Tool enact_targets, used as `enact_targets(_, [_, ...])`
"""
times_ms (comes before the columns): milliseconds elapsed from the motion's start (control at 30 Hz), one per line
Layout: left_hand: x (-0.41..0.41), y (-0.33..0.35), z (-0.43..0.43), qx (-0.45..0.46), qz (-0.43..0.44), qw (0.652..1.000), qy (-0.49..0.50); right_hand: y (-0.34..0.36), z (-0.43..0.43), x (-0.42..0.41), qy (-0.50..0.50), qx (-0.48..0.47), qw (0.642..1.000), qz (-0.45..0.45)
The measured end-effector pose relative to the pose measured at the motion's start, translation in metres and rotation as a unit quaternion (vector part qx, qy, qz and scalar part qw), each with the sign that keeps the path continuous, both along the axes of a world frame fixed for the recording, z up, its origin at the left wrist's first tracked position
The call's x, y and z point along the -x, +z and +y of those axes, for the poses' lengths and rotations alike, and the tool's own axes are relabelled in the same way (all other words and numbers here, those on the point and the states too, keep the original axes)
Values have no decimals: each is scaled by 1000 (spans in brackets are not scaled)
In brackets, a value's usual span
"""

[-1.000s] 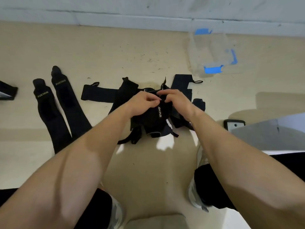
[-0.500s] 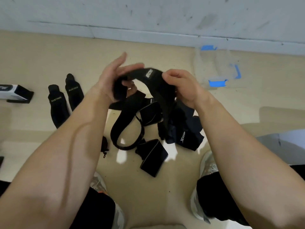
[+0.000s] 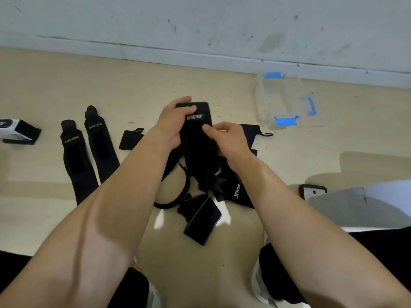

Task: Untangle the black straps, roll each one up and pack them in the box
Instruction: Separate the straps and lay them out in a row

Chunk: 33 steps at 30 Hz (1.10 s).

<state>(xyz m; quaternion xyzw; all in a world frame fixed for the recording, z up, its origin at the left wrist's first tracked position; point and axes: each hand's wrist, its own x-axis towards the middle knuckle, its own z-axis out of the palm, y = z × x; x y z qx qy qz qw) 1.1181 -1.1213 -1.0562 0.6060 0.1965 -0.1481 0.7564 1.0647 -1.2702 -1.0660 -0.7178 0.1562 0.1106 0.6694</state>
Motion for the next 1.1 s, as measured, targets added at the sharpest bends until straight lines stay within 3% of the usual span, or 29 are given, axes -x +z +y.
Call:
enact_targets(67, [-1,-17,-2,-94,-35,995,9,-20,-9,7,11,26,999,43])
enact_targets(167, [10,-42,-14,-149,-13,988,-44,-61,-38,16,-15,23,992,120])
enact_targets(367, [9,-95,-41,-151,39,982,-103,-152,-133,27,-146,127,954,231])
enact_targets(467, [6,-118,-54,-151,42,981,-119,-175,-163,31,-136,200,936,255])
enact_targets(633, [1,-143,-63,-138,79,980,-119,-209,-169,22,-123,200,931,278])
enact_targets(800, [-3,-153,-63,-132,103,981,-100,-222,-163,17,-174,104,946,253])
enact_targets(967, [-3,-148,-59,-116,116,981,-101,-202,-162,13,-194,-70,955,212])
enact_targets(1100, [-3,-124,-59,-96,101,983,-119,-170,-164,-1,-144,-86,968,185])
